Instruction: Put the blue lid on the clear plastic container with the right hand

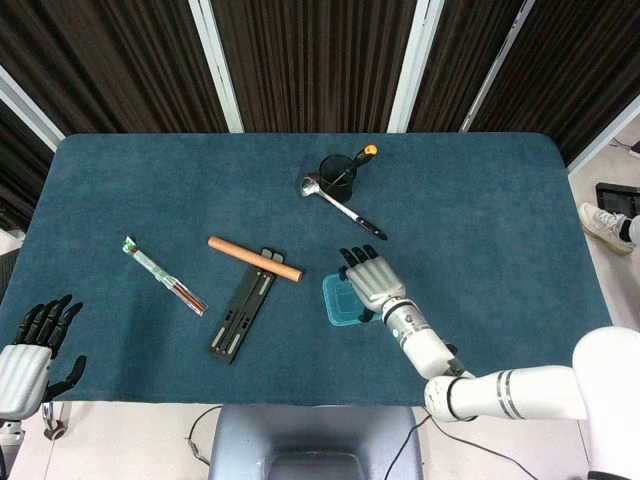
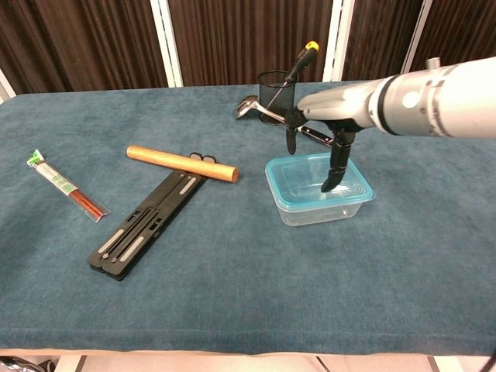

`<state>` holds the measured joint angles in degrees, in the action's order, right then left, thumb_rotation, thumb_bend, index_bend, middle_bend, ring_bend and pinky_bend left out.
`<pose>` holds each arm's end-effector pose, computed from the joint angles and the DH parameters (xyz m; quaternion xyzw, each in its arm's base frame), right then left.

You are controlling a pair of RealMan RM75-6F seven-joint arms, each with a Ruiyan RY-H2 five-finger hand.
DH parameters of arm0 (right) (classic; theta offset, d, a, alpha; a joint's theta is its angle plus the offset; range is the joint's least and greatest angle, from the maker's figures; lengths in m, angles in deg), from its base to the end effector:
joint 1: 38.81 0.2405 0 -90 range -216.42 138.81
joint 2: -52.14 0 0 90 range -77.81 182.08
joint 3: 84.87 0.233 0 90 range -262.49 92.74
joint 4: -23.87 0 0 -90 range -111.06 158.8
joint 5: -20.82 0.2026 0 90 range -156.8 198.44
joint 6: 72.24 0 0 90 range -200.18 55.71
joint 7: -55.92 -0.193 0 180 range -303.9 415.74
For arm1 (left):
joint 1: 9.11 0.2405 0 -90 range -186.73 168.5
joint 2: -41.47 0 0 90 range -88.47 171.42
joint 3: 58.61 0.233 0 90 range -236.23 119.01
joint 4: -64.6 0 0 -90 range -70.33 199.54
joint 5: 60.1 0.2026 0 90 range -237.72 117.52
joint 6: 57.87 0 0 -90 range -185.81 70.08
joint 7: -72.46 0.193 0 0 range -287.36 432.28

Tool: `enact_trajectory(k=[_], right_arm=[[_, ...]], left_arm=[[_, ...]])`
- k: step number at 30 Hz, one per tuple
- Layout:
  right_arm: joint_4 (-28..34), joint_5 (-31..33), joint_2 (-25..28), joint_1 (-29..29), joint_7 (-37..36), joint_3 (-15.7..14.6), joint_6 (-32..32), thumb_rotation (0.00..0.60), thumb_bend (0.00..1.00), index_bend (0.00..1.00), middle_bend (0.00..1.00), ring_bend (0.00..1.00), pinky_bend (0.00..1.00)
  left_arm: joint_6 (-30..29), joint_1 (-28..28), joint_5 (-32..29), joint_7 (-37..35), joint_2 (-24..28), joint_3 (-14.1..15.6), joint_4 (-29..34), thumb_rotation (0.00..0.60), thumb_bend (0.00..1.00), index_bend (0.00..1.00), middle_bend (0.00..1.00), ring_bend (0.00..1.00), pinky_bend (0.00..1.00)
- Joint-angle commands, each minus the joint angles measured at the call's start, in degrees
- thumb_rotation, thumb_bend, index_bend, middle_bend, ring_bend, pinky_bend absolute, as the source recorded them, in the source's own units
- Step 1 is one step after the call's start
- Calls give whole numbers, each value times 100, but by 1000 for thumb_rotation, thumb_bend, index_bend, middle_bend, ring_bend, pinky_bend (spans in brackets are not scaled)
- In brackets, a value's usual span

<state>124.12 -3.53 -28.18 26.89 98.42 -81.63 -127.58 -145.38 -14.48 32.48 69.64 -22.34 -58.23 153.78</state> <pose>-0.0757 -0.3723 -0.0299 0.8041 -0.3626 0.2139 0.4197 -0.2785 0.2182 0.1503 -0.6338 -0.3617 -0.4027 0.5526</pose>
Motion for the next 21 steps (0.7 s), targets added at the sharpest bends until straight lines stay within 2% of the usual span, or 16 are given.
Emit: enact_trajectory(k=[1,6,21], right_arm=[[-155,277,-233,196,280,64,-141,600,187,444,134,44,86],[-291,498,-455,293,465,78,-195,600,187,434,134,44,85],[-488,568,-705,318,574,146,-213,600,187,440,133,44,85]], left_arm=[[-2,0,4,-8,5,2,1,600,419,0,0,9,82],[-50,23,10,-60,25,2,-6,600,420,0,0,9,82],[-55,21,45,-59,23,14,-11,600,421,0,0,9,82]])
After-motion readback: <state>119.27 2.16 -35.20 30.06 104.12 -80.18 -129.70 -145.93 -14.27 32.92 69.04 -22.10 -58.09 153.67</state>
